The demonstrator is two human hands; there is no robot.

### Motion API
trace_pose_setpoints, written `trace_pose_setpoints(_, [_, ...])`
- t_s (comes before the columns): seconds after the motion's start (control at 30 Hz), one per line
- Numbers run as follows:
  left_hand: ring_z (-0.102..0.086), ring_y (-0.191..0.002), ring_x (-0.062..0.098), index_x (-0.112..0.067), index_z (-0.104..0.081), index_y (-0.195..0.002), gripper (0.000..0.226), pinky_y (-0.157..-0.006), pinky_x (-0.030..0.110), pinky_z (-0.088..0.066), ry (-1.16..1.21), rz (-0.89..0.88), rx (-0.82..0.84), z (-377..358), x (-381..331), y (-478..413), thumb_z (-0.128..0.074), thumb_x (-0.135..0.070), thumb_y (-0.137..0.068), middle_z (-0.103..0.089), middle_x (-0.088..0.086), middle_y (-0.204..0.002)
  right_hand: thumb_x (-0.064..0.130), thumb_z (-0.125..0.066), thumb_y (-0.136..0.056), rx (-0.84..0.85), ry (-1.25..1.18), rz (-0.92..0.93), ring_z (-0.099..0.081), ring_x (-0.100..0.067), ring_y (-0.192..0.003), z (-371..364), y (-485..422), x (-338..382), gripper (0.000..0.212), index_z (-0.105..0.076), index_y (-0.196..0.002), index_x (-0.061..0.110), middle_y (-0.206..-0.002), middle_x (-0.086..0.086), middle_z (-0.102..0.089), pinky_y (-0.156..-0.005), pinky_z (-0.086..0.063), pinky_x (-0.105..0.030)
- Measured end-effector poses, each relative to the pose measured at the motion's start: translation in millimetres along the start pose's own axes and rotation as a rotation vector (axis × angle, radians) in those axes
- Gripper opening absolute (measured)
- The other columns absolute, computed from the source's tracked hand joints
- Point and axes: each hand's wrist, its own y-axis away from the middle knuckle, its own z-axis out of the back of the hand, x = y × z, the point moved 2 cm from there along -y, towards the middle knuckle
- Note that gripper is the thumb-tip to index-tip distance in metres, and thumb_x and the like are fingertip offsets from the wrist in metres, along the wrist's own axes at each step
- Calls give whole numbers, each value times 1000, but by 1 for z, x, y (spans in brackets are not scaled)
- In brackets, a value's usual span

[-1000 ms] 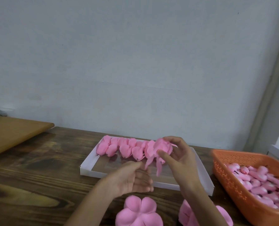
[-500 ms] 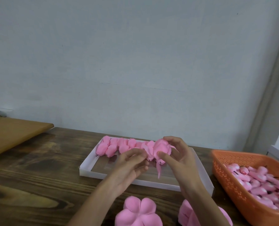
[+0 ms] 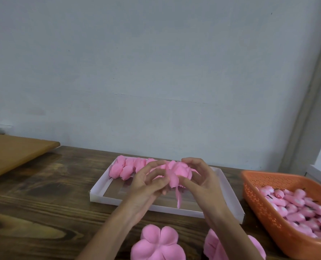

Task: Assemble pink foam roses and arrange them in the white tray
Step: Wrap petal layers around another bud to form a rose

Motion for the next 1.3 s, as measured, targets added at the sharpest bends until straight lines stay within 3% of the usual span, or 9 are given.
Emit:
trace_pose_setpoints(0.07, [-64, -72, 19, -14, -75, -121, 64, -65, 29, -56, 11, 7, -17, 2, 2, -1, -101, -24, -64, -71, 14, -93, -6, -79, -80, 13, 26, 3, -74, -19, -99, -2, 1, 0, 41, -68, -111, 19, -106, 0, -76, -74, -62, -33])
trace_pose_setpoints(0.23, [-70, -75, 22, -8, -81, -94, 47, -71, 33, -61, 82, 5, -65, 5, 3, -2, -105, -27, -58, -74, 17, -92, -8, -77, -81, 45, 24, -8, -73, -21, -103, -5, 2, 3, 40, -67, -114, 14, -109, -3, -76, -85, -63, -45])
trace_pose_setpoints(0.47, [-75, -98, 36, -13, -78, -93, 43, -75, 38, -62, 177, -28, -202, -2, 9, -5, -102, -32, -63, -74, 22, -103, -7, -79, -82, 45, 33, 10, -72, -28, -105, -12, 5, 7, 35, -68, -111, 10, -110, -9, -75, -89, -61, -51])
trace_pose_setpoints(0.7, [-73, -92, 27, -20, -74, -92, 5, -71, 31, -60, -78, -155, -391, -8, 15, 4, -78, -18, -90, -75, 10, -96, -5, -81, -80, 31, 56, 36, -73, -32, -98, -20, 6, 3, 34, -70, -102, 18, -102, -7, -76, -83, -63, -45])
trace_pose_setpoints(0.83, [-75, -104, 20, -25, -77, -109, 18, -78, 31, -62, -225, -206, -377, -9, 13, 4, -61, -17, -103, -78, 3, -111, 0, -83, -78, 30, 129, 54, -74, -23, -98, -25, 7, 0, 41, -68, -99, 32, -105, 2, -75, -81, -63, -41])
trace_pose_setpoints(0.97, [-69, -111, 24, -19, -77, -109, 25, -78, 23, -57, -116, -3, -334, -18, 24, -8, -52, -23, -107, -75, 2, -106, 11, -83, -75, 42, 233, 82, -73, -16, -99, -31, 9, -2, 40, -66, -100, 37, -106, 11, -74, -80, -62, -39])
trace_pose_setpoints(1.13, [-70, -117, 31, -12, -78, -106, 49, -98, 46, -53, 274, 129, -304, -18, 26, -3, -67, -54, -83, -74, 15, -113, 11, -80, -75, 49, 294, 122, -73, -17, -96, -33, 10, -2, 39, -66, -104, 33, -109, 10, -75, -78, -62, -43])
trace_pose_setpoints(1.23, [-68, -120, 42, -14, -77, -97, 52, -111, 58, -47, 347, 175, -353, -9, 26, -3, -54, -60, -94, -71, 24, -119, 9, -80, -75, 33, 310, 126, -73, -16, -93, -32, 11, -2, 41, -64, -101, 36, -104, 12, -74, -75, -62, -37])
trace_pose_setpoints(1.3, [-70, -115, 43, -14, -79, -93, 62, -108, 60, -49, 370, 194, -394, -6, 26, -2, -44, -64, -99, -72, 27, -120, 8, -80, -75, 39, 323, 137, -72, -15, -95, -34, 11, -1, 42, -63, -101, 36, -105, 13, -73, -75, -60, -28])
